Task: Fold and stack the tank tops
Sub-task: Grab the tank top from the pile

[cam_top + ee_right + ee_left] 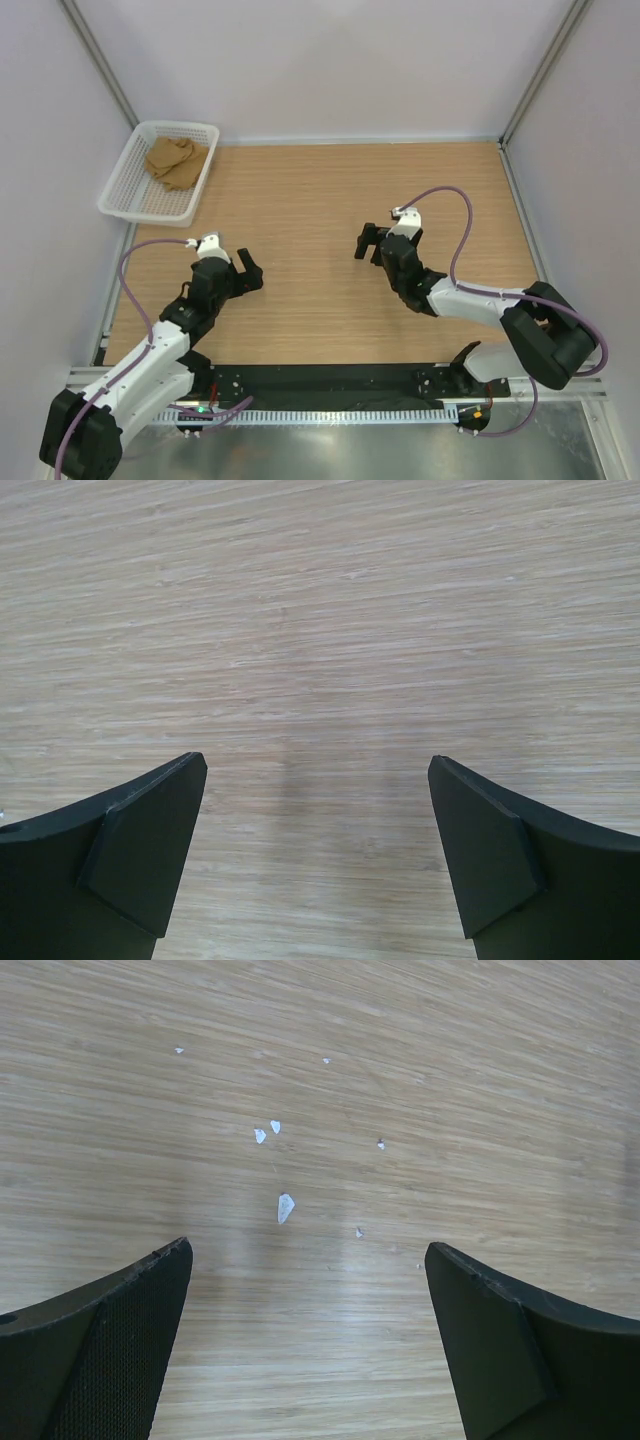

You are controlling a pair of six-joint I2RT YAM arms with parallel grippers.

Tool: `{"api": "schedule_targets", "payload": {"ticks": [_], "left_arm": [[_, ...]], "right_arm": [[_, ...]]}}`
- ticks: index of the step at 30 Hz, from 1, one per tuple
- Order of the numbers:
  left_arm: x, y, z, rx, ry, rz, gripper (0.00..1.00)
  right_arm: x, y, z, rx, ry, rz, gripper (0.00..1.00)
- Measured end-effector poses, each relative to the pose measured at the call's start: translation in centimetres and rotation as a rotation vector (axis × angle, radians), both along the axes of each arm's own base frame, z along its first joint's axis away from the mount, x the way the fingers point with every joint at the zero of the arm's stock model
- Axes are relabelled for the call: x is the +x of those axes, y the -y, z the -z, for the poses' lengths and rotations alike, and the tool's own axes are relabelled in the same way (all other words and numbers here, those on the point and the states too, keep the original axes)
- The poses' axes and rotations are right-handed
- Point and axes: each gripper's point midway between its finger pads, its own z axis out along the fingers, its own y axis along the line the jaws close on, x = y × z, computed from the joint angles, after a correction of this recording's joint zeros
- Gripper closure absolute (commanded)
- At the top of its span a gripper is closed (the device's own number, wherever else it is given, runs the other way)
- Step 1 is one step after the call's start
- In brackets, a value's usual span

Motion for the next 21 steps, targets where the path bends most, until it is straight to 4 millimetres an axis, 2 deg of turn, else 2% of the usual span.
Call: {"api": "schedule_targets", "payload": {"ticks": [4,7,9,13,15,17,21], "left_arm": [[0.0,-0.3,-0.1,0.008,-0.005,-0.017,0.0],[0.5,-0.8,-1.6,0.008,0.002,-0.066,0.0],[1.3,-1.2,-3.8,0.001,0.018,-0.115,0.0],[5.1,-2.5,-10.4,-0.075,0.066,-0.261,0.0],[7.6,-4.5,-13.2,-0.135,0.086,-0.36,0.0],[10.2,-7.4,-15.0,-0.198,0.086,-0.471,0.01],[15.0,-12.9,-16.2,-0.255,0.039,-0.637,0.0]], "right_arm": [[0.1,-0.1,0.2,-0.014,-0.008,-0.002,0.0],[0.1,-0.1,0.2,-0.016,-0.006,-0.004,0.0],[0.1,-0.1,0.1,-0.015,-0.003,-0.004,0.0],[0.2,-0.1,0.0,-0.014,0.001,-0.005,0.0],[0.2,-0.1,0.0,-0.014,0.002,-0.005,0.0],[0.1,-0.1,0.1,-0.014,0.001,-0.008,0.0],[-0.3,0.1,0.0,-0.005,0.008,-0.013,0.0]]}}
